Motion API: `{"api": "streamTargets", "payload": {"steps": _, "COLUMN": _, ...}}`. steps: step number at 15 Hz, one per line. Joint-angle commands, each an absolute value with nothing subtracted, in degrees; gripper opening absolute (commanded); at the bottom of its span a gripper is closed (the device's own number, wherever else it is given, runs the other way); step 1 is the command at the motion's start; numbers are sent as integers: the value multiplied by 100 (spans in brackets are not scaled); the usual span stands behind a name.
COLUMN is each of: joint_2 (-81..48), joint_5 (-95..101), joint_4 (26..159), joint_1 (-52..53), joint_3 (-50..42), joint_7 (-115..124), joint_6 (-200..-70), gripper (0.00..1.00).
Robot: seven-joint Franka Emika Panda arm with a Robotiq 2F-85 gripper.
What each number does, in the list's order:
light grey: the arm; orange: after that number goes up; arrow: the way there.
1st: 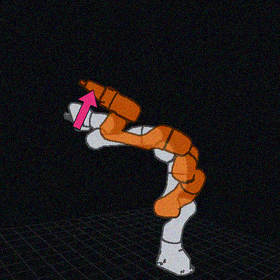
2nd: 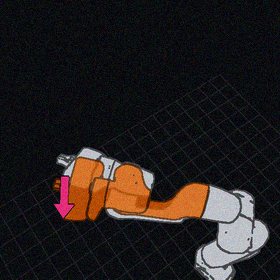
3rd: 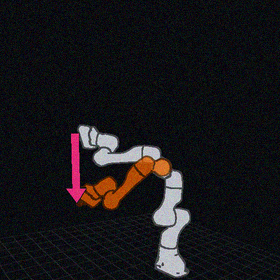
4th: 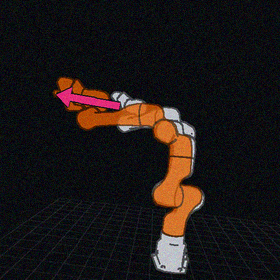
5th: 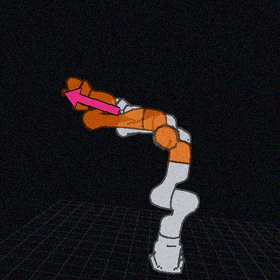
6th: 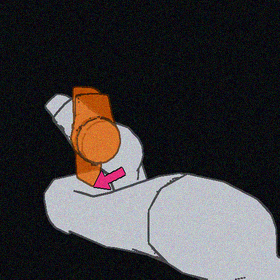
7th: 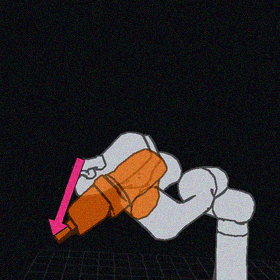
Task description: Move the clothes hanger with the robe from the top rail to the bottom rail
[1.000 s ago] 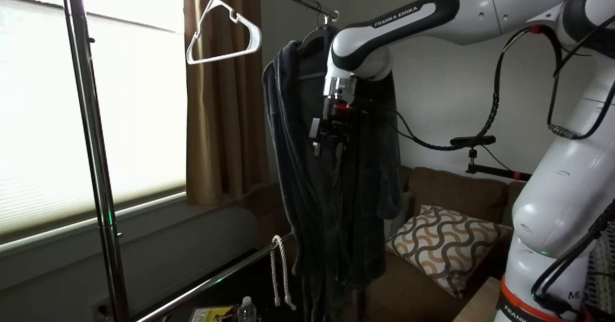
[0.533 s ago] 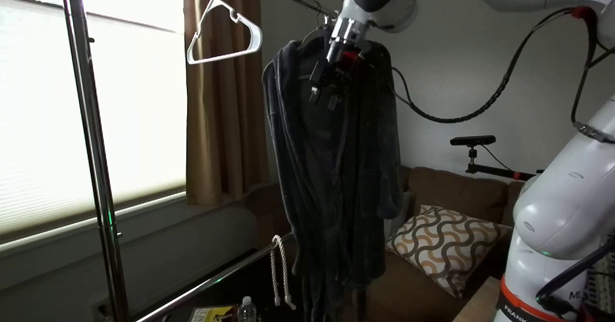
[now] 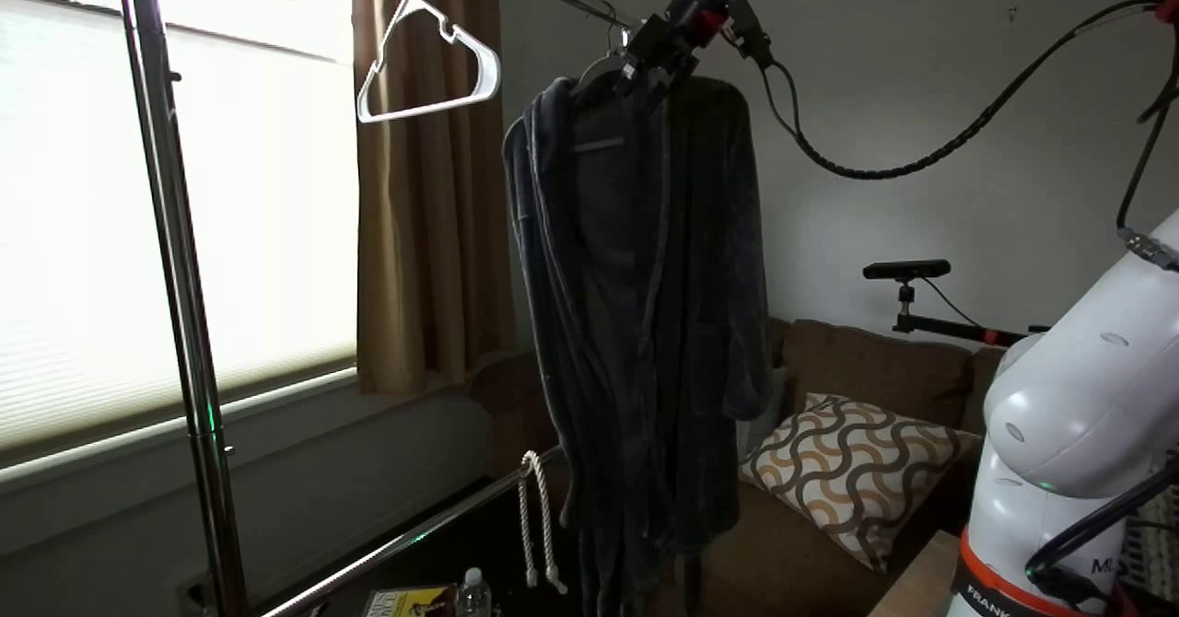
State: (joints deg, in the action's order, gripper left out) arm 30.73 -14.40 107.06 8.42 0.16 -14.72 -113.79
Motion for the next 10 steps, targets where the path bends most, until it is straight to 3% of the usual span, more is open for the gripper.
{"api": "streamTargets", "payload": {"steps": 1, "joint_2": 3176, "joint_5": -1678, "joint_4": 10710, "joint_1": 749, "joint_3": -242, "joint_7": -1250, "joint_6": -12090, "gripper": 100}}
{"api": "streamTargets", "payload": {"steps": 10, "joint_2": 3331, "joint_5": -1806, "joint_4": 10017, "joint_1": 1176, "joint_3": -558, "joint_7": -2332, "joint_6": -12194, "gripper": 100}}
